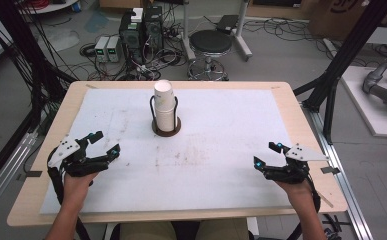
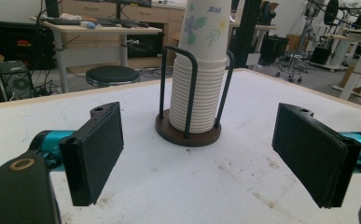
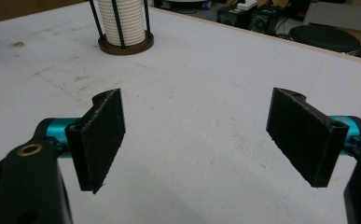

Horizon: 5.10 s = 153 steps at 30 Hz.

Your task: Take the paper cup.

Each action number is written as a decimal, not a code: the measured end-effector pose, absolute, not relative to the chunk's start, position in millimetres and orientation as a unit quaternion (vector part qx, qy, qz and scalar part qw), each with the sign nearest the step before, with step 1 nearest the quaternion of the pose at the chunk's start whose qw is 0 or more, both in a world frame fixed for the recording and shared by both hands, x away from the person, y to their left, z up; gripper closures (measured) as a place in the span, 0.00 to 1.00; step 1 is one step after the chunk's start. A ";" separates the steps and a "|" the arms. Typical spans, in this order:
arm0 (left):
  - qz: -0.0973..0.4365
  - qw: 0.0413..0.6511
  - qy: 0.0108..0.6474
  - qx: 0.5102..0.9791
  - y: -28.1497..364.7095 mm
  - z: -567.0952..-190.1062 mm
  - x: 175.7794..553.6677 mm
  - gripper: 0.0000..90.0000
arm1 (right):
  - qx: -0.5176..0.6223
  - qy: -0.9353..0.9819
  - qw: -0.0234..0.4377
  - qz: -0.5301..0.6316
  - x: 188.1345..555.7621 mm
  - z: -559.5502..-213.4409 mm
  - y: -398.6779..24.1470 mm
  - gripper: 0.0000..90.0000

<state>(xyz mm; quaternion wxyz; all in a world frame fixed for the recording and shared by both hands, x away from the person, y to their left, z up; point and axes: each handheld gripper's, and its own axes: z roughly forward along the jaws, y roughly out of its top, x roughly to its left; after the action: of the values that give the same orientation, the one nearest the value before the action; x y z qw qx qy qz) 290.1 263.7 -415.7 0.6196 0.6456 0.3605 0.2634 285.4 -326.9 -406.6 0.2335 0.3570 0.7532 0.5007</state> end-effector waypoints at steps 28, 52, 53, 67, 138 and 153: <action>0.256 0.622 0.362 0.646 260.6 -417.5 293.8 0.18 | 0.357 0.753 0.229 0.504 285.9 -407.3 -329.0 0.22; 0.237 0.636 0.337 0.653 245.8 -392.4 304.6 0.18 | 0.346 0.758 0.228 0.503 283.4 -404.4 -320.4 0.22; 0.236 0.637 0.336 0.652 244.1 -390.0 306.3 0.18 | 0.347 0.757 0.228 0.504 283.2 -404.1 -320.4 0.22; 0.214 0.635 0.306 0.676 221.0 -348.1 340.5 0.18 | 0.342 0.761 0.226 0.503 283.8 -404.3 -318.9 0.22; 0.206 0.615 0.305 0.697 144.4 -285.2 448.8 0.38 | 0.344 0.759 0.212 0.510 287.7 -406.5 -321.5 0.22; 0.231 0.656 0.278 0.662 168.3 -239.9 423.5 0.39 | 0.344 0.760 0.212 0.509 287.5 -406.1 -319.4 0.22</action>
<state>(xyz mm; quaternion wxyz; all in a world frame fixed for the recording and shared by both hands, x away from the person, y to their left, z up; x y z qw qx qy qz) 423.5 168.3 -239.9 0.6563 0.6623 0.2783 0.2305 287.5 -319.4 -406.1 0.2117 0.3440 0.7599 0.5093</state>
